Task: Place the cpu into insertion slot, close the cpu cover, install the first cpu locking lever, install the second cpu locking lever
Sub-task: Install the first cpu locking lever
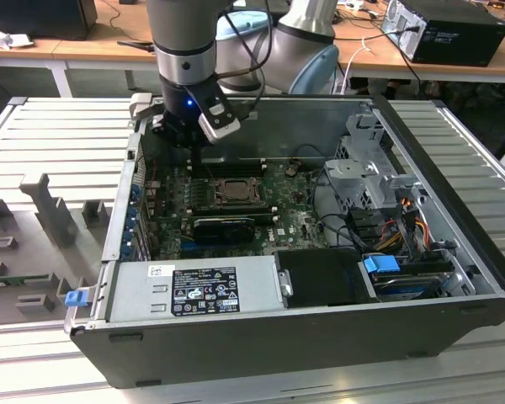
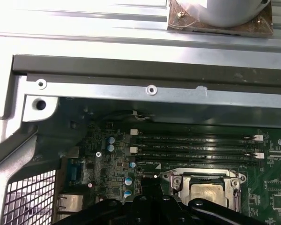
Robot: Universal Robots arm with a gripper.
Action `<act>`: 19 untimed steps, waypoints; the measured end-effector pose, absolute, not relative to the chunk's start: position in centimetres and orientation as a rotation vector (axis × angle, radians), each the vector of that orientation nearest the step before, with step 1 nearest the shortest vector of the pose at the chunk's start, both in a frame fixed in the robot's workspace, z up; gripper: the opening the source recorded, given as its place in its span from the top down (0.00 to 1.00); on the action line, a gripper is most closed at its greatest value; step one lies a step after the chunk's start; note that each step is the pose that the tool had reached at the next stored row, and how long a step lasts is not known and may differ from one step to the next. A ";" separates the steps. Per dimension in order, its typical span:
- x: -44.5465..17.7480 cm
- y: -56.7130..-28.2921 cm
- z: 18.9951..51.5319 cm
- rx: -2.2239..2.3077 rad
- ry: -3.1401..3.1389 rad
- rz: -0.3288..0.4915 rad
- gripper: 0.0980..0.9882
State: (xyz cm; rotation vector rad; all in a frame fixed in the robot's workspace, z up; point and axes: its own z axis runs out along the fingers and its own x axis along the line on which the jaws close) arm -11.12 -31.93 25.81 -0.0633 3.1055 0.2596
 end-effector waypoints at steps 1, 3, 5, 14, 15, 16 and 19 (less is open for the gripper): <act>-11.3 -31.9 25.8 -0.063 3.106 0.260 0.99; -11.5 -31.9 25.8 -0.063 3.105 0.260 0.99; -11.6 -31.9 25.7 -0.064 3.106 0.259 0.99; -11.6 -31.5 25.5 -0.063 3.106 0.260 0.99; -11.6 -31.4 25.5 -0.063 3.105 0.260 0.99; -11.6 -31.4 25.5 -0.063 3.106 0.260 0.99; -11.5 -31.4 25.5 -0.063 3.105 0.260 0.99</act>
